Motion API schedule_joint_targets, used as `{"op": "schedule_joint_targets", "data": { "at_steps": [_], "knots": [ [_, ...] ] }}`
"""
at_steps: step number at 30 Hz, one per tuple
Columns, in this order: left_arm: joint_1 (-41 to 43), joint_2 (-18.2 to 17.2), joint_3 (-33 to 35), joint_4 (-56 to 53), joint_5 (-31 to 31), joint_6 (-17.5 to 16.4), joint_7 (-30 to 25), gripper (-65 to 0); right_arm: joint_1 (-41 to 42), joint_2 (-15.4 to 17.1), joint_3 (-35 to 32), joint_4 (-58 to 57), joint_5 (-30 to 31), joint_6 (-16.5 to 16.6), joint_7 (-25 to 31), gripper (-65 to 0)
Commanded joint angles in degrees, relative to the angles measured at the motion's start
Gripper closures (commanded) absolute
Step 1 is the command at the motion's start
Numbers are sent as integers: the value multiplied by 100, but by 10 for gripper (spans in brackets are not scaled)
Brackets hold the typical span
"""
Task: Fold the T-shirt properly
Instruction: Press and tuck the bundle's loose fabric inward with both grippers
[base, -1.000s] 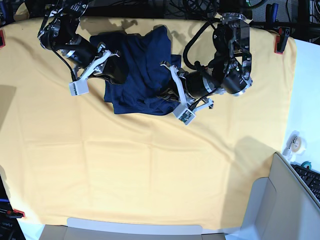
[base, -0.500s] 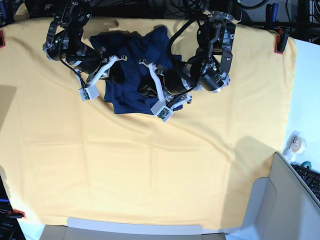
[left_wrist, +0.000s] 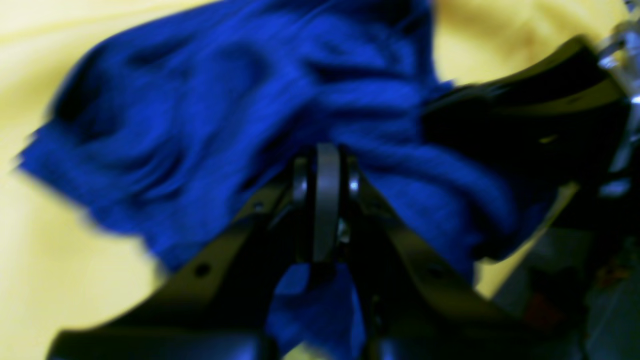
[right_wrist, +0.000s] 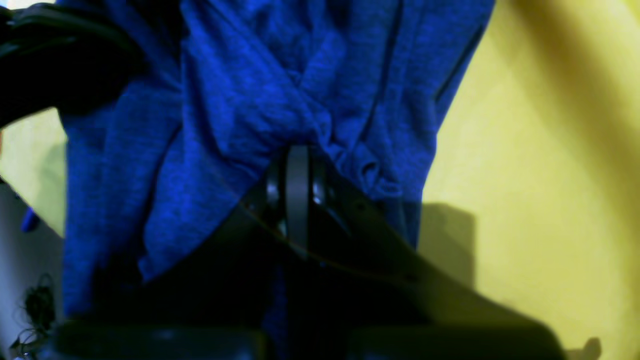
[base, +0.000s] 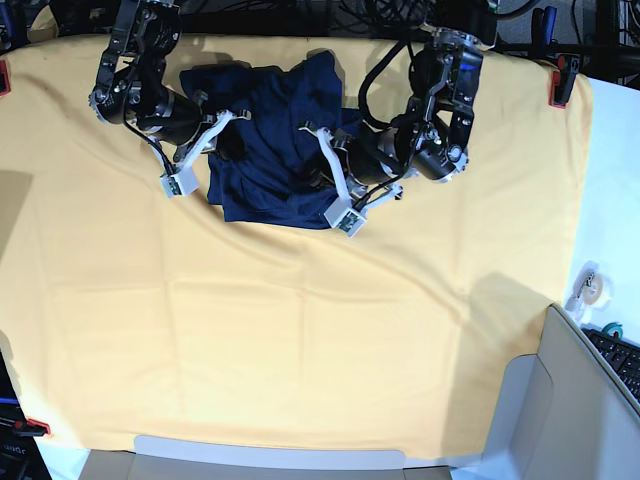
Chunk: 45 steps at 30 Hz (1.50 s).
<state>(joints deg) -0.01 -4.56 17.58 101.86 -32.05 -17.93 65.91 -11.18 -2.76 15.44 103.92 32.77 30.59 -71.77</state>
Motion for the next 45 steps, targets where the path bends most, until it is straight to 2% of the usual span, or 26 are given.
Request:
{"op": "schedule_joint_targets", "data": {
  "at_steps": [1,7,10,12,16,18,21,23,29,36,43,45],
  "knots": [
    [-65,-94,-22,104,-52,4,-99,0,23,35,16,74,-240,31,-28,0],
    [-3,-665,-84,104,-52,40,-283,0,6,52,25,83,-266,31,-28,0],
    [93,-876,-409,139,-61,593,-406,0,6,44,25,83,-266,31,-28,0],
    [93,-982,-594,367,-69,699,-424,0,6,44,16,83,-266,31,-28,0],
    [366,-894,-1042,1290,-122,681,-415,0,6,44,16,92,-266,31,-28,0],
    [436,-709,-1112,1642,-456,611,-424,0,6,44,16,92,-266,31,-28,0],
    [427,-445,-1059,1545,-1160,259,-389,0,15,44,16,92,-266,31,-28,0],
    [419,-190,-989,1352,-1291,154,-380,0,15,35,16,92,-266,31,-28,0],
    [32,-23,-57,614,-1274,207,-538,0,6,35,16,92,-266,31,-28,0],
    [5,38,444,-485,-1256,215,-1250,0,-3,26,16,92,-266,31,-28,0],
    [49,-23,382,-1233,-131,215,-1628,0,-12,44,25,92,-266,31,-28,0],
    [129,-164,189,-1136,-78,207,-1576,0,-12,44,25,92,-266,31,-28,0]
  ]
}}
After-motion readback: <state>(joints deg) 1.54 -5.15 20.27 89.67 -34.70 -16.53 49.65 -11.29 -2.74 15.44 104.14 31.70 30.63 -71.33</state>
